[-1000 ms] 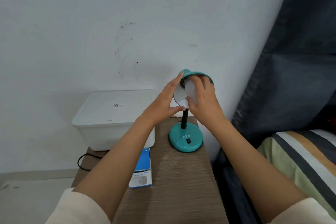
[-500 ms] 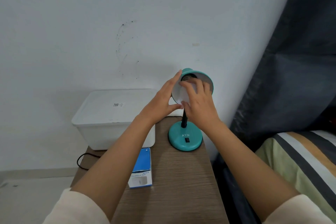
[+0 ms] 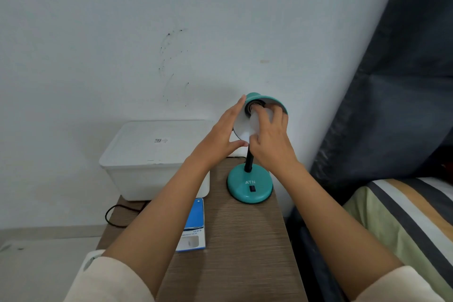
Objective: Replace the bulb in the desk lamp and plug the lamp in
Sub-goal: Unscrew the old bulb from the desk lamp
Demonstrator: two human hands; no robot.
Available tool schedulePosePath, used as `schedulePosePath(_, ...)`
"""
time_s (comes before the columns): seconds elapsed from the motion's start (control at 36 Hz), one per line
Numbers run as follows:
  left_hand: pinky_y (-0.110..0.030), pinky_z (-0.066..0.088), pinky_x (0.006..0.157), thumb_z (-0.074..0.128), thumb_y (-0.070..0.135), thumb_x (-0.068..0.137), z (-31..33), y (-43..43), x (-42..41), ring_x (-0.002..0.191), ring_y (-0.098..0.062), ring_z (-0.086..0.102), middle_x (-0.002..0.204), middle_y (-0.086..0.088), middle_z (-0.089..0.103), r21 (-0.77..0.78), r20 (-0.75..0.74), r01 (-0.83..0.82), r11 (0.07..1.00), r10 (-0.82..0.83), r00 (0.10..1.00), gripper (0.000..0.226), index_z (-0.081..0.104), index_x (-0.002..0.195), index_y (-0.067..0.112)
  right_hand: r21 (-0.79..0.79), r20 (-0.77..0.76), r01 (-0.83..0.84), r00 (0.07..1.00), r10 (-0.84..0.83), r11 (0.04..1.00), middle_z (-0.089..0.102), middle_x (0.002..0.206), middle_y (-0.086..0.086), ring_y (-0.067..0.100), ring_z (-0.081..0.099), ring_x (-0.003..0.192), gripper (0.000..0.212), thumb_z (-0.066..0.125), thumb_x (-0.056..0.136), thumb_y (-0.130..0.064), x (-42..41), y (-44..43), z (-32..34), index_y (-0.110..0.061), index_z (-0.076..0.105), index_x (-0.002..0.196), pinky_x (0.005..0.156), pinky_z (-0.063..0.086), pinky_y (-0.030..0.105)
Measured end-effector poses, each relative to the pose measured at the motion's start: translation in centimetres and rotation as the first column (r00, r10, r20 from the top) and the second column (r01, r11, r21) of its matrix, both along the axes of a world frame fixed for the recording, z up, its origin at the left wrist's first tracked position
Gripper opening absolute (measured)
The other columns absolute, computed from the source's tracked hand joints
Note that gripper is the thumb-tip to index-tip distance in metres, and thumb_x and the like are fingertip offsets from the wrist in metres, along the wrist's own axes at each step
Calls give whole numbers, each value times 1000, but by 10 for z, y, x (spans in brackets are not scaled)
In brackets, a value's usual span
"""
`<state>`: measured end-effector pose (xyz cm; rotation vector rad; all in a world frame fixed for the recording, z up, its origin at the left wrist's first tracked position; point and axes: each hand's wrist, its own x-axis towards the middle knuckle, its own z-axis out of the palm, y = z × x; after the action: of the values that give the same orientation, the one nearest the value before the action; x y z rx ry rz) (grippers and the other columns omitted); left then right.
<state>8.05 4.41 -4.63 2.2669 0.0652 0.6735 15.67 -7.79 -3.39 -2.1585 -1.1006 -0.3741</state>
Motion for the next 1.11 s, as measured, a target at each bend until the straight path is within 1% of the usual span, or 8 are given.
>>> schedulePosePath(0.11,-34,31,113,71,15,81,1,0,0,135,-1,25,142,18,23,13,-11,0,1000,1,1000,95,3,143,41,-3,54,20,998,-20,1000,34,134,19,32,33,123,49,47,93,-25,2,2,2,-15,35,139,97,41,40)
schedulePosePath(0.19,-32,31,113,71,15,81,2,-1,0,133,0,26,142,16,24,23,-19,3,1000,-2,1000,96,3,144,39,3,5,75,997,-75,997,33,136,18,30,32,128,55,49,94,-32,2,1,2,-14,29,142,96,41,36)
schedulePosePath(0.28,-33,30,113,72,14,80,2,-3,1,135,-2,25,146,13,25,24,-16,5,1000,-4,1000,97,3,144,39,-37,-27,133,991,-134,990,33,137,18,30,33,129,60,54,92,-28,0,0,2,-7,27,141,93,44,33)
schedulePosePath(0.42,-30,31,113,72,12,79,1,0,2,132,4,25,142,20,23,15,-13,3,1000,-3,1000,98,4,143,41,-62,31,18,999,-16,998,31,137,16,31,27,129,69,56,76,7,2,-2,1,-15,36,137,98,44,40)
schedulePosePath(0.5,-28,30,112,72,13,80,0,-2,1,130,6,24,141,18,24,21,-1,0,1000,0,1000,95,5,142,39,-6,-9,24,1000,-24,1000,30,136,19,34,28,125,60,54,81,-2,0,-1,-1,-11,36,137,108,31,40)
schedulePosePath(0.58,-32,30,113,72,13,80,0,-3,2,134,1,24,147,10,25,34,8,-6,999,6,1000,95,4,142,39,33,-4,47,999,-47,998,34,133,27,41,34,121,45,53,91,-16,-2,1,0,-3,41,133,106,32,46)
schedulePosePath(0.78,-30,29,113,72,14,80,0,-1,2,130,8,20,143,21,19,54,2,-5,999,5,1000,97,3,141,41,12,-36,46,998,-46,999,39,132,16,29,35,125,58,64,83,-15,4,-6,1,-3,39,133,95,36,27)
schedulePosePath(1.11,-26,26,112,64,18,88,10,-11,-25,137,-8,28,152,6,25,56,-86,-88,995,93,992,83,8,148,31,40,-112,56,992,-52,998,42,133,8,26,38,123,56,66,81,-22,-19,-27,6,-10,43,131,85,35,25)
